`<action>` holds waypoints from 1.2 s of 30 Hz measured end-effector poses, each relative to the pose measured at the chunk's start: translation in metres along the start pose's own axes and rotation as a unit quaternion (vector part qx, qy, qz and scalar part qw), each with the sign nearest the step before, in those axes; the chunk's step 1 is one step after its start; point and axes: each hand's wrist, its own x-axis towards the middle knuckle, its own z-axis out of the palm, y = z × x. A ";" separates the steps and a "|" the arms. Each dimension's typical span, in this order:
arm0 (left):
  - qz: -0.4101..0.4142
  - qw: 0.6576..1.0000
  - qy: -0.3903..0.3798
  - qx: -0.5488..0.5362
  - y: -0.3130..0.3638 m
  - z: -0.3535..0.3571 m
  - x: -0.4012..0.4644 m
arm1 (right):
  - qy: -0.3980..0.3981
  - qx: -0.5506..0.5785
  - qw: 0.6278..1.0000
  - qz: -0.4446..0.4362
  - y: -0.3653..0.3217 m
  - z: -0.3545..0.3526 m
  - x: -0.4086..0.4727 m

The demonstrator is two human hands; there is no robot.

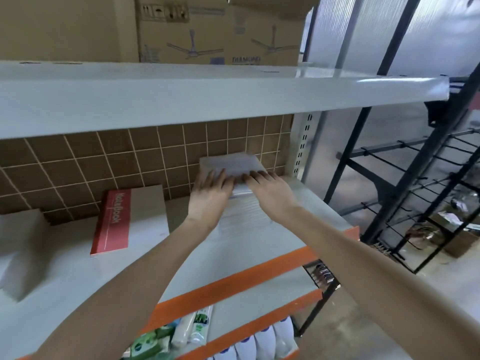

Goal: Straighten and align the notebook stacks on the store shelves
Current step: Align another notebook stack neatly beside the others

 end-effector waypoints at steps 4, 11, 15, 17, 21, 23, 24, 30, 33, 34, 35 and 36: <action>-0.002 0.999 -0.028 -0.036 0.004 0.020 0.001 | -0.031 0.089 0.996 -0.012 0.012 0.023 -0.003; -0.077 0.981 -0.148 -0.102 -0.017 0.026 -0.014 | -0.080 0.267 0.957 -0.082 0.043 0.032 0.001; -0.176 0.965 -0.146 -0.125 -0.014 0.018 -0.029 | -0.080 0.337 0.936 -0.066 0.062 0.034 -0.003; -0.188 0.964 -0.138 -0.129 -0.012 0.015 -0.031 | -0.087 0.364 0.926 -0.055 0.071 0.036 -0.006; -0.180 0.970 -0.107 -0.124 -0.002 0.010 -0.026 | -0.084 0.398 0.912 -0.056 0.082 0.038 -0.005; -0.190 0.968 -0.106 -0.128 0.004 0.010 -0.021 | -0.078 0.414 0.905 -0.055 0.084 0.038 -0.001; -0.201 0.964 -0.111 -0.134 0.006 0.011 -0.018 | -0.076 0.421 0.902 -0.051 0.085 0.038 0.000; -0.246 0.947 -0.135 -0.159 0.006 0.017 -0.013 | -0.064 0.463 0.884 -0.017 0.086 0.042 0.005; -0.268 0.938 -0.126 -0.182 0.008 0.018 -0.012 | -0.063 0.462 0.885 -0.005 0.086 0.046 0.009; -0.271 0.935 -0.126 -0.189 0.009 0.019 -0.011 | -0.065 0.467 0.882 0.001 0.086 0.046 0.010; -0.271 0.934 -0.128 -0.195 0.010 0.019 -0.011 | -0.068 0.472 0.879 0.007 0.087 0.047 0.011; -0.271 0.932 -0.129 -0.202 0.010 0.020 -0.010 | -0.071 0.475 0.877 0.010 0.088 0.048 0.012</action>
